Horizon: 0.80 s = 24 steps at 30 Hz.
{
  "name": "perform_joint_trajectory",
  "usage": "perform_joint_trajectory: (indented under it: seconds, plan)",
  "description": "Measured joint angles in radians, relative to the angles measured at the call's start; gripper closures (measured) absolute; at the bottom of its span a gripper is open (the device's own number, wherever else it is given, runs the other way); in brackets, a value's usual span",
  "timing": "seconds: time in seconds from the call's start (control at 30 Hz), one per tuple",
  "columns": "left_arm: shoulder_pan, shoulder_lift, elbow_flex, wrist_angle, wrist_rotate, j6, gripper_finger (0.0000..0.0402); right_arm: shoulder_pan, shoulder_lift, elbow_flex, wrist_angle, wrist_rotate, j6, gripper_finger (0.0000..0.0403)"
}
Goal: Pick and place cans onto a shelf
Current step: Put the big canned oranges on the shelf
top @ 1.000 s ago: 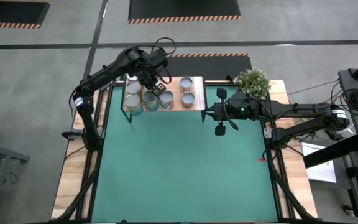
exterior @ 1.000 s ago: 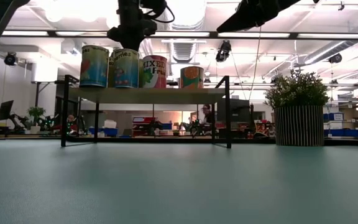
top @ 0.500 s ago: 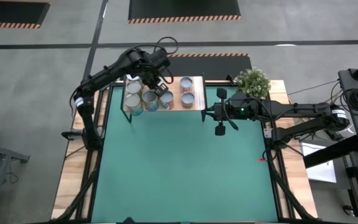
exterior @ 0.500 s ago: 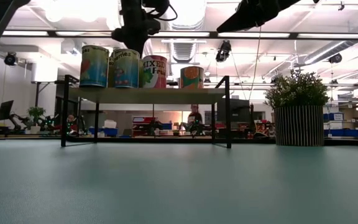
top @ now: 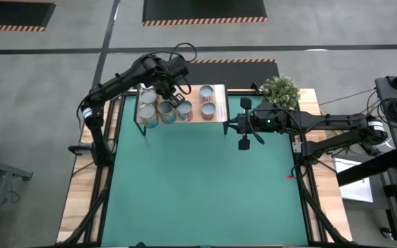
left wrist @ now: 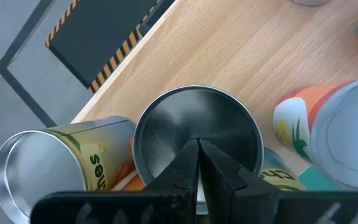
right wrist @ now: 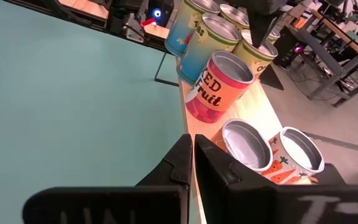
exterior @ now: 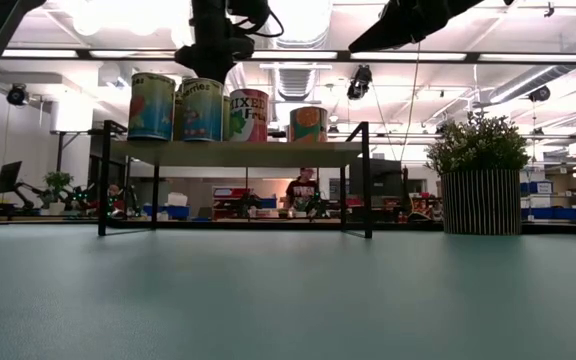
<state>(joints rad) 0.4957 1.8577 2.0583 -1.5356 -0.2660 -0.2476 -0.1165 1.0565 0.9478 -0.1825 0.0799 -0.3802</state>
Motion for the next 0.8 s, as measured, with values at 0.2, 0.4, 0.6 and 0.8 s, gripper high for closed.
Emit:
perform_joint_trajectory:
  seconds: [0.2,0.4,0.6,0.8]
  plan:
    - [0.0,0.005,0.023,-0.022,0.006,-0.006,0.0401,0.0,0.0,0.0,0.0,0.0,0.002,0.0394]
    - [0.0,0.005,0.022,-0.039,-0.011,-0.014,0.0401,0.0,0.0,0.0,0.0,0.0,0.002,0.0394]
    - [0.0,0.004,0.021,-0.038,-0.012,-0.02,0.0401,0.0,0.0,0.0,0.0,0.0,0.002,0.0394]
    - [0.0,0.003,0.021,-0.037,-0.013,-0.021,0.0401,0.0,0.0,0.0,0.0,0.0,0.002,0.0394]
